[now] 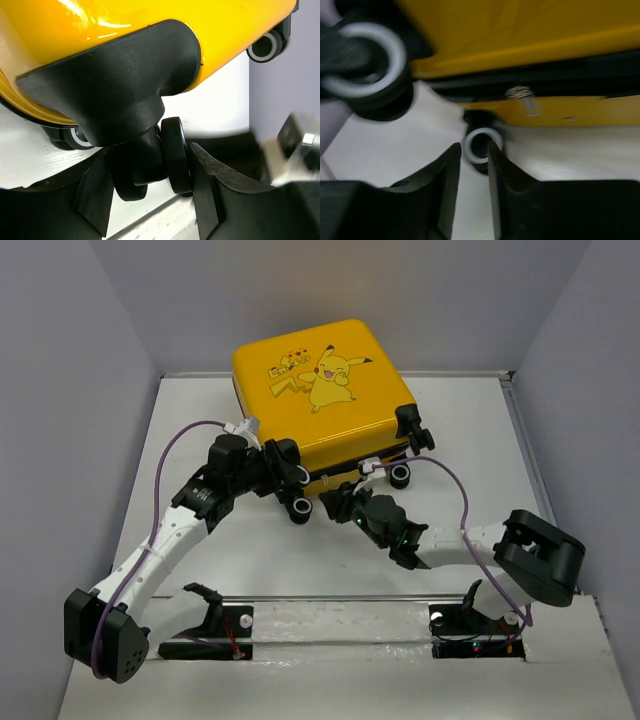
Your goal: Pack the luggage
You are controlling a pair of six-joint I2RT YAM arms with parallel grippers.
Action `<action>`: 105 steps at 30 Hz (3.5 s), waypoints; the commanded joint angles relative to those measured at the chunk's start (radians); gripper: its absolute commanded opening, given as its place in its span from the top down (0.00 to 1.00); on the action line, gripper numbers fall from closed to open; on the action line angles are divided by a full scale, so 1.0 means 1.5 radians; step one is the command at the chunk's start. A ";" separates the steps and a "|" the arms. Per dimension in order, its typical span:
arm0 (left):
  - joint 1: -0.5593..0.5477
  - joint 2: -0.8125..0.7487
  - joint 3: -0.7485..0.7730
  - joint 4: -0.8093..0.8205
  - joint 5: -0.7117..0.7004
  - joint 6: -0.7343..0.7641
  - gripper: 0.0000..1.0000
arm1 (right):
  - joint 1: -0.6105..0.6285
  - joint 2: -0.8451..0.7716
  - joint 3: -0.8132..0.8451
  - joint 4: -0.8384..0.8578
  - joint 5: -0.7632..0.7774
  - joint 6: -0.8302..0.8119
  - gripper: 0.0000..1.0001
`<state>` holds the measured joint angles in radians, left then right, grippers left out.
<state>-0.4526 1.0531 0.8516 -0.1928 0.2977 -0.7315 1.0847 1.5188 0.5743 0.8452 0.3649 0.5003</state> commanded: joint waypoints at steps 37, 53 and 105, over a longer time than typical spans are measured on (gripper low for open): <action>-0.021 -0.081 -0.072 0.284 0.119 0.037 0.94 | -0.159 0.076 0.134 -0.021 -0.173 -0.140 0.58; -0.024 -0.019 -0.048 0.336 0.147 0.009 0.94 | -0.084 0.057 0.098 0.062 -0.161 -0.124 0.93; -0.085 -0.113 -0.197 0.414 -0.015 -0.134 0.01 | -0.015 -0.117 0.136 -0.322 -0.055 -0.050 0.06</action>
<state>-0.5926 0.9176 0.5499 0.2913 0.2756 -0.9588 1.0912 1.3315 0.6697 0.3641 0.3836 0.4927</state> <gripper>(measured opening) 0.990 0.943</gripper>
